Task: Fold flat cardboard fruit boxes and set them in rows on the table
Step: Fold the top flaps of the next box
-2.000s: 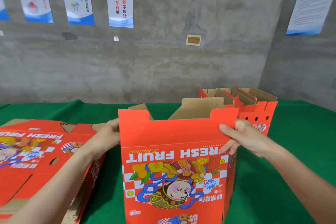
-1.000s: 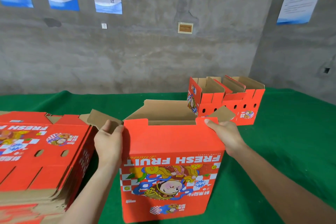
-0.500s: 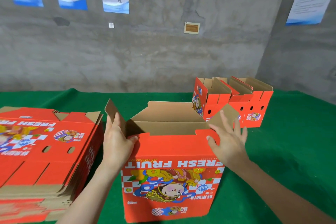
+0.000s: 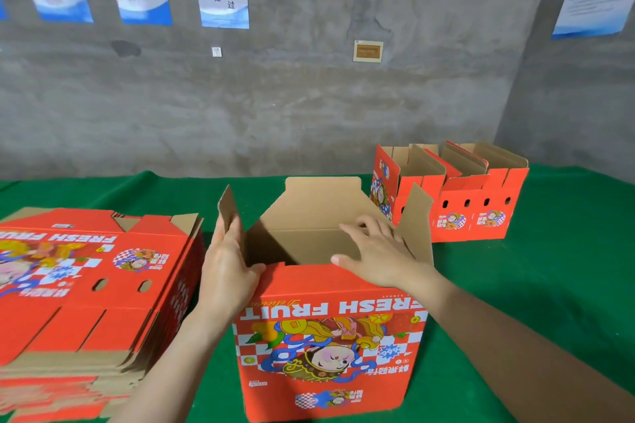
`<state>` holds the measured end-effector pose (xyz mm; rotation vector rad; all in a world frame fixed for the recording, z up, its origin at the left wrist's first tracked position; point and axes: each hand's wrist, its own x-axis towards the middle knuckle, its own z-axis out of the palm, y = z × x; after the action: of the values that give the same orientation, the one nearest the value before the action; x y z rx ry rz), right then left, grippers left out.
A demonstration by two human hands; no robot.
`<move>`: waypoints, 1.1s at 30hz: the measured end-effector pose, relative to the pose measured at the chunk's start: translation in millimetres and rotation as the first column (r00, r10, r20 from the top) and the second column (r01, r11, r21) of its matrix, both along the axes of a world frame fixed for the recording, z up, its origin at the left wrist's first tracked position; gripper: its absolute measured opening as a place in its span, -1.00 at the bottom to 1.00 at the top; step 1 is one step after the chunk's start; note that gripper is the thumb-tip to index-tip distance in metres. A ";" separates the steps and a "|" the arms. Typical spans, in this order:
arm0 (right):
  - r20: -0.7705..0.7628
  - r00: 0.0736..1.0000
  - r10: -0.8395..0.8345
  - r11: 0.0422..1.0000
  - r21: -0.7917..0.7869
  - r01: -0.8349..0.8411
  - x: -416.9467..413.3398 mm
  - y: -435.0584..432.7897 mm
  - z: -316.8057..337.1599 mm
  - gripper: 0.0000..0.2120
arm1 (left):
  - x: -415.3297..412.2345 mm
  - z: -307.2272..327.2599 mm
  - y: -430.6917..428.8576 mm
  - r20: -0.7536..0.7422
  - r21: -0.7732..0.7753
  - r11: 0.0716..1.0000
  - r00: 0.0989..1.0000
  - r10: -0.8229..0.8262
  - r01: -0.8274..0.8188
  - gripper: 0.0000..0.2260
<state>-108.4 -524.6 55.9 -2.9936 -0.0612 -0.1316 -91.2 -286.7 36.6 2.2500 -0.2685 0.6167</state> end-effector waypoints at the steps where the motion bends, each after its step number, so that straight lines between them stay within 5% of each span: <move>1: -0.013 1.000 -0.012 1.000 0.011 0.013 1.0 -2.6 -5.5 -0.30 | 1.1 -1.2 0.7 0.012 0.008 1.000 1.000 -0.017 0.017 -0.14; 6: -0.047 0.999 -0.010 0.999 0.046 0.012 4.2 -7.8 -13.0 -0.23 | -2.6 -2.2 1.8 0.166 0.018 0.963 0.949 -0.267 0.268 -0.01; 9: -0.038 0.999 -0.005 0.999 0.043 0.007 5.5 -9.9 -15.1 -0.22 | -5.5 -3.6 4.2 0.058 0.032 0.923 0.921 -0.385 0.383 -0.34; 11: -0.020 1.000 0.001 0.999 0.046 0.000 5.1 -10.6 -17.2 -0.23 | 3.9 -1.1 6.9 -0.083 0.112 0.942 0.947 -0.309 0.318 -0.53; 14: 0.030 1.000 0.008 0.999 0.053 -0.009 2.7 -9.3 -16.1 -0.26 | 22.8 9.1 -1.0 -0.096 0.250 0.942 0.974 -0.206 0.224 -0.70; 17: 0.182 0.983 -0.018 0.997 0.073 0.004 -4.1 -12.0 -13.1 -0.36 | 37.6 8.6 -13.2 -0.167 0.523 0.844 0.985 -0.039 0.122 -0.46; 20: 0.497 0.868 -0.019 0.997 0.073 -0.019 -15.7 -19.8 -10.1 -0.50 | 53.6 2.5 -8.6 -0.366 0.367 0.891 0.922 -0.128 0.269 -0.41; 24: 0.794 0.583 -0.174 0.964 0.259 -0.066 -27.8 -41.3 -2.5 -0.52 | 61.0 -3.7 -1.7 -0.391 0.313 0.899 0.904 -0.172 0.306 -0.41; 25: 0.769 0.593 -0.238 0.929 0.358 -0.091 -29.2 -48.3 -0.7 -0.50 | 60.9 -3.8 -2.0 -0.390 0.332 0.892 0.906 -0.166 0.306 -0.41; 27: 0.572 0.767 -0.290 0.783 0.602 -0.153 -31.1 -60.7 0.7 -0.51 | 60.5 -3.6 -3.4 -0.394 0.339 0.889 0.905 -0.163 0.308 -0.42; 29: 0.392 0.907 -0.151 0.680 0.708 -0.192 -33.4 -66.3 0.0 -0.61 | 60.4 -2.8 -4.7 -0.389 0.332 0.891 0.905 -0.169 0.309 -0.41; 33: 0.328 0.941 0.079 0.833 0.497 -0.244 -33.9 -61.4 -9.7 -0.76 | 56.8 -2.0 -7.2 -0.373 0.337 0.888 0.910 -0.180 0.313 -0.40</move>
<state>-142.3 -586.0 46.2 -2.3744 -0.2674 -0.4910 -34.4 -293.9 34.6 2.5948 -0.5408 0.0341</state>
